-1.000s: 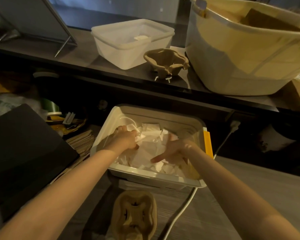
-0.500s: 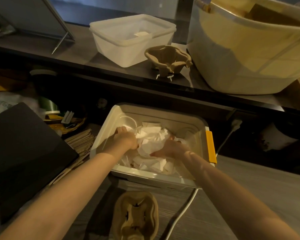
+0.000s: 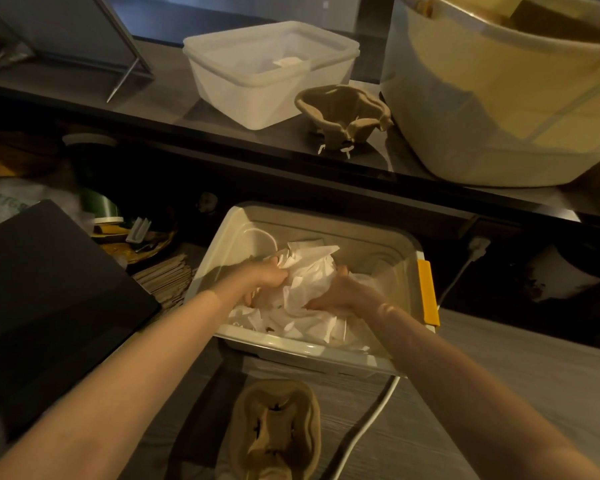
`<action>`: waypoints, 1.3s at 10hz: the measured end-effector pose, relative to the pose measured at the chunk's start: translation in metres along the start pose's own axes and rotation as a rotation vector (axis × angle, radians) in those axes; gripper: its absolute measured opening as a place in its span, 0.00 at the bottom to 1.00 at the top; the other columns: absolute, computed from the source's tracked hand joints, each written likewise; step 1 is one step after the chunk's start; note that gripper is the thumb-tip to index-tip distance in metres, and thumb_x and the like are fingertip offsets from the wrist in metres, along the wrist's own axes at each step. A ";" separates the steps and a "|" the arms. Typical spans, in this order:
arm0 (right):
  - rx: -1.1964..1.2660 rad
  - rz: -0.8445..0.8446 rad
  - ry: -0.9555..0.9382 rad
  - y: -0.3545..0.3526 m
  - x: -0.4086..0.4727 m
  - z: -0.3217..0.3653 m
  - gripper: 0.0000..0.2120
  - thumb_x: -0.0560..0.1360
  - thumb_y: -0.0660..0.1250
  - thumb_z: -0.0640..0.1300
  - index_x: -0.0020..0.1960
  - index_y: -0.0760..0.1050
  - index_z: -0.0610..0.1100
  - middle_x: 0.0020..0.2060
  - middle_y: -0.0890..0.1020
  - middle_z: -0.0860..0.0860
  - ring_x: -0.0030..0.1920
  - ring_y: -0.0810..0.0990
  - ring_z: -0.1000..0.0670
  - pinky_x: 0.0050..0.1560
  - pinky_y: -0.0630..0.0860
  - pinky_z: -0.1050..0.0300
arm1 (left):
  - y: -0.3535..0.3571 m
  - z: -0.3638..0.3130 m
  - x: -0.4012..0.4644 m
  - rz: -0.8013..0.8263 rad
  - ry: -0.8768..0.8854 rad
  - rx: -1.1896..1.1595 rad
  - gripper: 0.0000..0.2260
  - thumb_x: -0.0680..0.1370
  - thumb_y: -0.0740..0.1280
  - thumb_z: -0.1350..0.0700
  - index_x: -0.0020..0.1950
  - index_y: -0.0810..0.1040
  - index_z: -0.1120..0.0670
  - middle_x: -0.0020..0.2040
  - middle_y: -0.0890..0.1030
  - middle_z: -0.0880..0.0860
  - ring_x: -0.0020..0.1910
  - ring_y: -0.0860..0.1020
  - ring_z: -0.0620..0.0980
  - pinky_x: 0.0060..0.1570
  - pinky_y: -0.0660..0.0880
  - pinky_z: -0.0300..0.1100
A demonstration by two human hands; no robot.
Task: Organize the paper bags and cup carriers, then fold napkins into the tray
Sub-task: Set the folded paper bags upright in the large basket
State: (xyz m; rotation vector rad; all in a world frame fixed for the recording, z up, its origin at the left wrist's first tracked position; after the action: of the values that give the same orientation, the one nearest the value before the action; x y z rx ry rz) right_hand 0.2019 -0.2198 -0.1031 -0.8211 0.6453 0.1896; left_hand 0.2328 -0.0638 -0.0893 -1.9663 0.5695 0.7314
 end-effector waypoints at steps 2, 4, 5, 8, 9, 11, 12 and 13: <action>0.233 -0.032 -0.107 0.001 0.003 0.004 0.51 0.58 0.80 0.49 0.73 0.54 0.46 0.64 0.70 0.45 0.62 0.73 0.43 0.56 0.73 0.52 | 0.008 -0.010 -0.012 0.142 0.049 -0.345 0.42 0.71 0.60 0.30 0.77 0.43 0.44 0.77 0.52 0.54 0.75 0.55 0.58 0.67 0.63 0.55; 0.029 -0.094 -0.098 -0.008 -0.003 0.005 0.48 0.64 0.77 0.53 0.73 0.53 0.44 0.66 0.66 0.40 0.65 0.69 0.39 0.62 0.69 0.46 | 0.007 -0.016 -0.014 0.017 0.151 -0.069 0.41 0.72 0.59 0.31 0.77 0.44 0.48 0.77 0.52 0.54 0.74 0.56 0.58 0.70 0.61 0.53; 0.035 -0.005 -0.066 -0.003 -0.013 0.002 0.57 0.58 0.76 0.61 0.76 0.49 0.44 0.69 0.64 0.39 0.67 0.67 0.37 0.66 0.67 0.43 | 0.006 -0.015 -0.016 -0.041 0.126 0.069 0.41 0.72 0.56 0.30 0.77 0.45 0.48 0.78 0.50 0.55 0.75 0.53 0.59 0.70 0.58 0.55; -0.007 0.026 -0.205 0.000 -0.019 0.028 0.33 0.64 0.70 0.58 0.64 0.69 0.42 0.55 0.78 0.46 0.58 0.78 0.47 0.60 0.74 0.50 | 0.012 -0.013 -0.022 0.094 0.049 -0.287 0.42 0.72 0.62 0.34 0.76 0.40 0.43 0.77 0.52 0.55 0.70 0.64 0.60 0.59 0.72 0.53; 0.131 -0.078 -0.260 -0.004 -0.002 0.023 0.39 0.55 0.77 0.56 0.63 0.69 0.47 0.55 0.79 0.49 0.54 0.79 0.48 0.55 0.78 0.50 | 0.008 -0.018 -0.028 0.054 0.072 -0.355 0.39 0.75 0.61 0.36 0.77 0.46 0.50 0.75 0.59 0.56 0.70 0.64 0.57 0.55 0.70 0.45; 0.237 -0.289 -0.559 -0.025 -0.035 0.053 0.16 0.65 0.75 0.35 0.51 0.77 0.36 0.43 0.82 0.44 0.45 0.83 0.49 0.43 0.80 0.59 | -0.013 -0.019 -0.049 -0.070 0.147 -0.480 0.38 0.75 0.62 0.38 0.76 0.51 0.56 0.69 0.68 0.58 0.59 0.72 0.53 0.51 0.71 0.42; 0.244 -0.326 -0.580 -0.031 -0.044 0.065 0.32 0.59 0.77 0.49 0.59 0.72 0.40 0.47 0.81 0.50 0.47 0.81 0.53 0.47 0.81 0.52 | -0.026 -0.025 -0.065 -0.138 0.281 -0.515 0.36 0.75 0.64 0.41 0.76 0.52 0.52 0.70 0.68 0.54 0.65 0.70 0.53 0.53 0.70 0.41; 0.248 -0.387 -0.582 -0.042 -0.058 0.072 0.41 0.55 0.76 0.56 0.64 0.66 0.45 0.47 0.76 0.58 0.47 0.78 0.57 0.48 0.80 0.52 | -0.039 -0.033 -0.083 -0.207 0.401 -0.547 0.33 0.73 0.67 0.40 0.74 0.57 0.46 0.68 0.70 0.50 0.64 0.72 0.53 0.61 0.71 0.47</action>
State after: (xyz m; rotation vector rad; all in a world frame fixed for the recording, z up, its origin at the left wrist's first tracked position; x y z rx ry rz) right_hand 0.2058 -0.1904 -0.0056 -0.5947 -0.0438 -0.0093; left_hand 0.2076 -0.0673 0.0043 -2.6670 0.4121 0.3824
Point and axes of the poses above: each hand's wrist, its own x-axis towards the middle knuckle, its own y-axis out of the palm, z = x × y, the point moved 6 cm from there along x, towards the middle knuckle
